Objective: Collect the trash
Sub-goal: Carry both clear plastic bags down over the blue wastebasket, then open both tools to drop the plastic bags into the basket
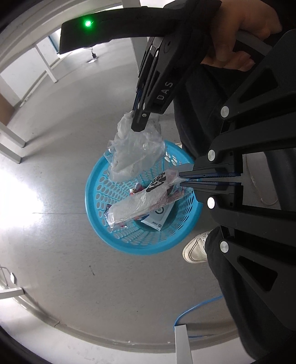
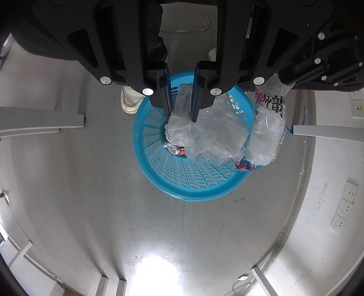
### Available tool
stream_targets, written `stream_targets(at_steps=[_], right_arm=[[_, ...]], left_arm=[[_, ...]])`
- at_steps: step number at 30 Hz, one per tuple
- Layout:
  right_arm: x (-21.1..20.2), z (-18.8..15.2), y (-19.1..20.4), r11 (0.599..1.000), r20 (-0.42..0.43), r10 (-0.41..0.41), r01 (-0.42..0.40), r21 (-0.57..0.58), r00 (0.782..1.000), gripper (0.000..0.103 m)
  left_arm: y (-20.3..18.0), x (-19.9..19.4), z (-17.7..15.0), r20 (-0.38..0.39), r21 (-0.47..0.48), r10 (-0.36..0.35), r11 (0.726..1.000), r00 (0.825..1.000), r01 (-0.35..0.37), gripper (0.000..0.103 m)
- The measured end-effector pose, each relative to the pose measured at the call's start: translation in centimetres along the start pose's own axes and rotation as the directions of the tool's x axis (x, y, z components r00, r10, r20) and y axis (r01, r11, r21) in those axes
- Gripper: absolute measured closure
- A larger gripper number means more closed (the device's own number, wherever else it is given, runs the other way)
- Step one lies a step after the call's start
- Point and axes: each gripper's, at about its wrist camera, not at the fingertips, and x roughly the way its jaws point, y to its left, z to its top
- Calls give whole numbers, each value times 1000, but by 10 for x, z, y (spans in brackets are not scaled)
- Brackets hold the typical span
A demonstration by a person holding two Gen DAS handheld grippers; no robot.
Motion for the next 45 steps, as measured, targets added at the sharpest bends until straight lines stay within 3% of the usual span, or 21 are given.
stream_targets(at_steps=[7, 13, 19, 20, 22, 23, 32, 45], right_arm=[[42, 21, -10, 998, -101, -40, 45, 51, 994, 88], [64, 30, -17, 994, -145, -40, 54, 92, 989, 88], [71, 29, -25, 991, -158, -23, 42, 124, 987, 84], [71, 29, -28, 990, -157, -14, 36, 135, 988, 80], [71, 28, -29, 989, -155, -1, 24, 145, 988, 66], [71, 28, -29, 990, -153, 4, 18, 142, 988, 66], [58, 21, -24, 994, -127, 0, 15, 109, 992, 65], [-12, -8, -6, 999, 21, 25, -26, 32, 999, 58]], left_arm=[[-5, 19, 21, -62, 21, 18, 1000, 998, -17, 101], [-2, 42, 33, -125, 30, 78, 997, 989, -75, 101], [-4, 44, 37, -128, 37, 51, 998, 990, -46, 101], [-4, 44, 38, -125, 37, 53, 998, 991, -49, 100], [-1, 44, 40, -98, 37, 76, 997, 992, -72, 87], [1, 40, 41, -76, 32, 89, 996, 993, -87, 79], [9, 23, 41, -32, -16, 135, 991, 990, -136, 78], [7, -7, 17, 68, -65, 180, 982, 981, -176, 71]])
